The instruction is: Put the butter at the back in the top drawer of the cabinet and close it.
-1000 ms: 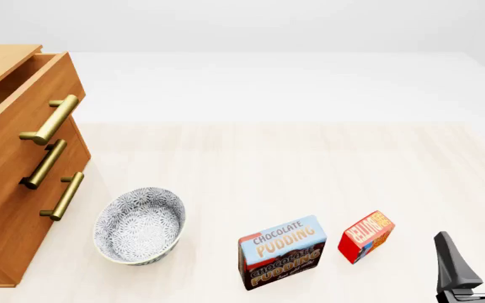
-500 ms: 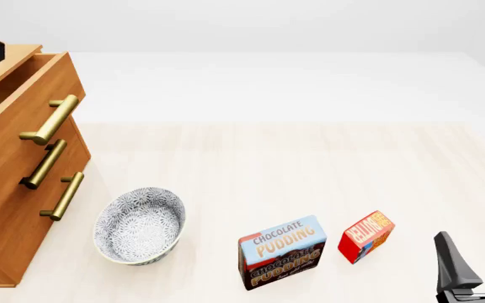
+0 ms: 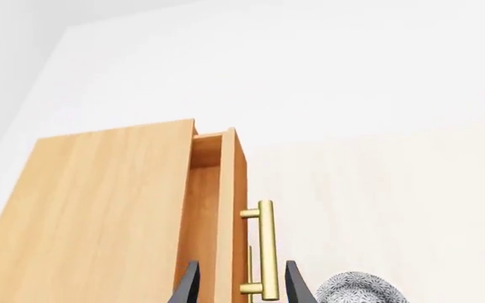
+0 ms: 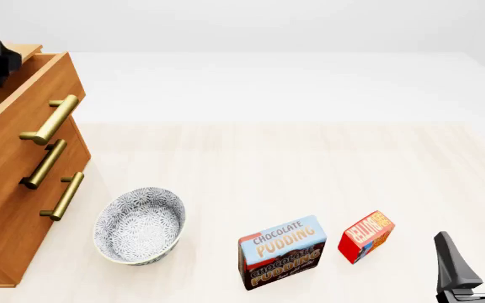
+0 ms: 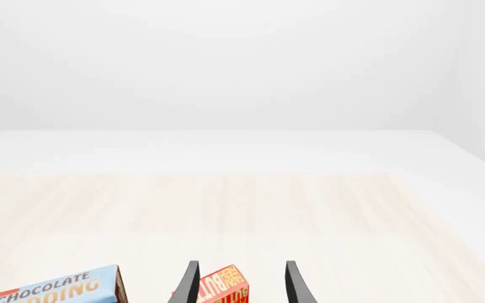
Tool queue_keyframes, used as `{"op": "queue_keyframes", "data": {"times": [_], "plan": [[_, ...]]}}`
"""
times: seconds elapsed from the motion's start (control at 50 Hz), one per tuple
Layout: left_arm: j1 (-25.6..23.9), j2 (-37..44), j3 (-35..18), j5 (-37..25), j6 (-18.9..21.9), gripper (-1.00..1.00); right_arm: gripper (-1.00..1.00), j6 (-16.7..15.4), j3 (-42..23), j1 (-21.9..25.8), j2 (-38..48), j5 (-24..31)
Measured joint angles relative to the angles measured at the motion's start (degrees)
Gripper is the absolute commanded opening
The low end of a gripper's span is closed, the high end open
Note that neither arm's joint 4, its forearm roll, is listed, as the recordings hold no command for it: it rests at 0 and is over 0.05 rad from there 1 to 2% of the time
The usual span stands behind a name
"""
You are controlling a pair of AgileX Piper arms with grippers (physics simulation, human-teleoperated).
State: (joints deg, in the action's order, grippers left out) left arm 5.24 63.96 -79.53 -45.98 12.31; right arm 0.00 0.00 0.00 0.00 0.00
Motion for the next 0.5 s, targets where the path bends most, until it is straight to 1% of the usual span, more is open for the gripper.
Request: {"op": "queue_keyframes", "data": {"times": [0.5], "plan": [[0.61, 1.39, 2.93, 2.49, -0.39, 1.0, 1.0, 0.0, 0.0, 0.0, 0.0, 0.0]]}}
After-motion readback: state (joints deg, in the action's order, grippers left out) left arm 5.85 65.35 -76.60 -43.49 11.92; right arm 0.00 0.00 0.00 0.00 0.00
